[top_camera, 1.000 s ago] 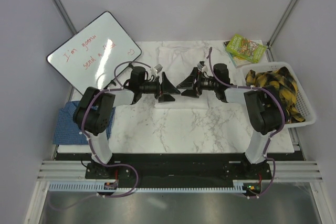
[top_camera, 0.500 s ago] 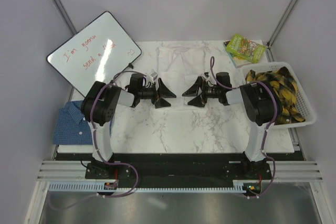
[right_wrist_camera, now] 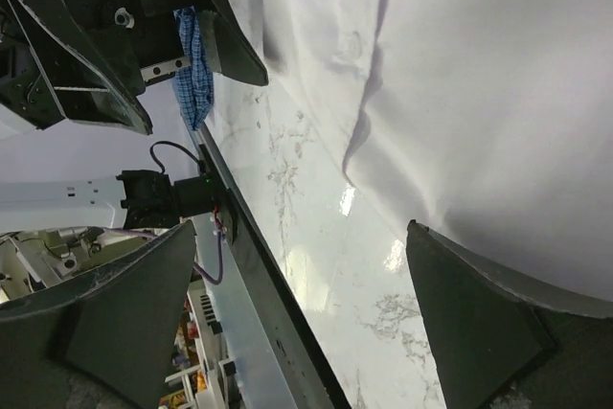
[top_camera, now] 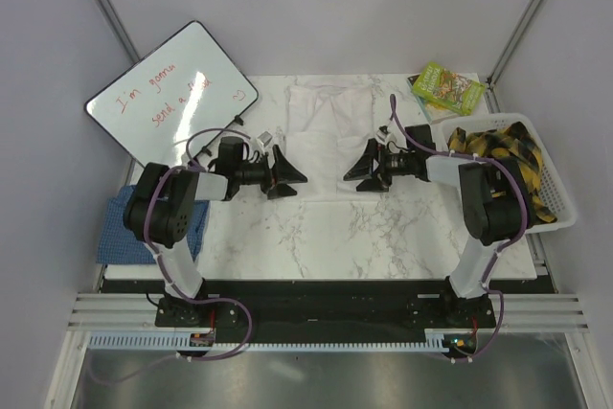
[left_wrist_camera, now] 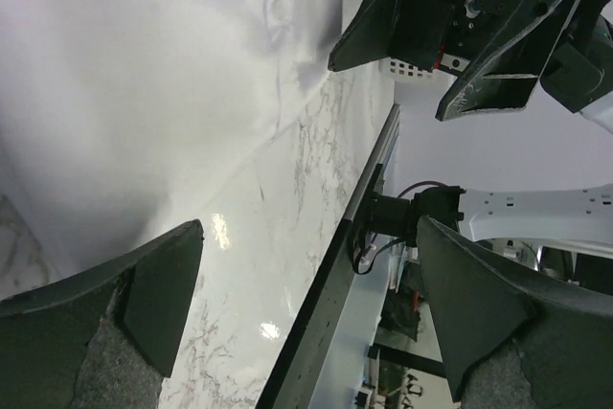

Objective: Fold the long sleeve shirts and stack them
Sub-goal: Fold the shirt

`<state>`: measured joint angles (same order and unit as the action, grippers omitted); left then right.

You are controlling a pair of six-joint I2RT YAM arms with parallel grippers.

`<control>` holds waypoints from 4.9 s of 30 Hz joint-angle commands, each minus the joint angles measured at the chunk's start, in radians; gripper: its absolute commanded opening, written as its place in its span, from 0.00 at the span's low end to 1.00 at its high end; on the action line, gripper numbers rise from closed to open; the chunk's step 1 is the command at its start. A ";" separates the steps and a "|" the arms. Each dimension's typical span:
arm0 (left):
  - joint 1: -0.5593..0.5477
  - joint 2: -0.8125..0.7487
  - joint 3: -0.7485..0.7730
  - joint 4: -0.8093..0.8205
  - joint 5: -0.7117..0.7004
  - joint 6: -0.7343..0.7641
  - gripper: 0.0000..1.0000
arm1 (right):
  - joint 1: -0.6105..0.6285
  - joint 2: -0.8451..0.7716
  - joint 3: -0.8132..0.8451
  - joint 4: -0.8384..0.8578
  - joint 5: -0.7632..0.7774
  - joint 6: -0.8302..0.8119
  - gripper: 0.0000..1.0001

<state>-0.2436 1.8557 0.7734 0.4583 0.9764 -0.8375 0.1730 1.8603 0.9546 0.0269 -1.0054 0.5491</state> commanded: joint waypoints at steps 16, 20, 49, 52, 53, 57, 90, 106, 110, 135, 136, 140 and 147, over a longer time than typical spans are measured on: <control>-0.002 0.129 0.086 -0.047 -0.088 0.035 0.99 | 0.005 0.154 0.059 -0.091 0.004 -0.152 0.98; -0.008 0.089 -0.005 -0.134 -0.094 0.070 0.98 | 0.013 0.146 0.033 -0.252 0.016 -0.268 0.98; -0.062 0.138 0.362 -0.253 -0.068 0.192 0.87 | -0.047 0.209 0.391 -0.628 0.100 -0.650 0.98; -0.056 0.192 0.351 -0.216 -0.090 0.153 0.86 | -0.049 0.272 0.450 -0.611 0.148 -0.649 0.98; -0.053 0.197 0.340 -0.211 -0.091 0.143 0.86 | -0.047 0.286 0.464 -0.610 0.154 -0.649 0.98; -0.020 0.177 0.262 -0.196 -0.082 0.109 0.85 | -0.035 0.327 0.506 -0.602 0.149 -0.653 0.98; -0.370 -1.066 -0.535 -0.564 -0.464 1.979 0.56 | 0.261 -0.728 -0.241 -0.648 0.490 -1.649 0.61; -0.402 -0.734 -0.499 -0.261 -0.489 2.082 0.42 | 0.410 -0.685 -0.424 -0.424 0.656 -1.746 0.40; -0.401 -0.693 -0.494 -0.230 -0.508 2.089 0.41 | 0.410 -0.662 -0.451 -0.403 0.677 -1.773 0.38; -0.402 -0.579 -0.474 -0.204 -0.545 2.118 0.30 | 0.410 -0.655 -0.508 -0.332 0.738 -1.772 0.37; -0.402 -0.578 -0.474 -0.208 -0.545 2.118 0.28 | 0.411 -0.650 -0.510 -0.334 0.735 -1.778 0.36; -0.401 -0.572 -0.473 -0.216 -0.547 2.121 0.20 | 0.410 -0.636 -0.511 -0.334 0.726 -1.782 0.18; -0.402 -0.607 -0.454 -0.251 -0.545 2.089 0.02 | 0.411 -0.622 -0.441 -0.419 0.722 -1.730 0.00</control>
<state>-0.6430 1.2736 0.2844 0.2592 0.4381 1.2495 0.5808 1.2163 0.4732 -0.2741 -0.2813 -1.2240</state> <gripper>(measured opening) 0.026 0.007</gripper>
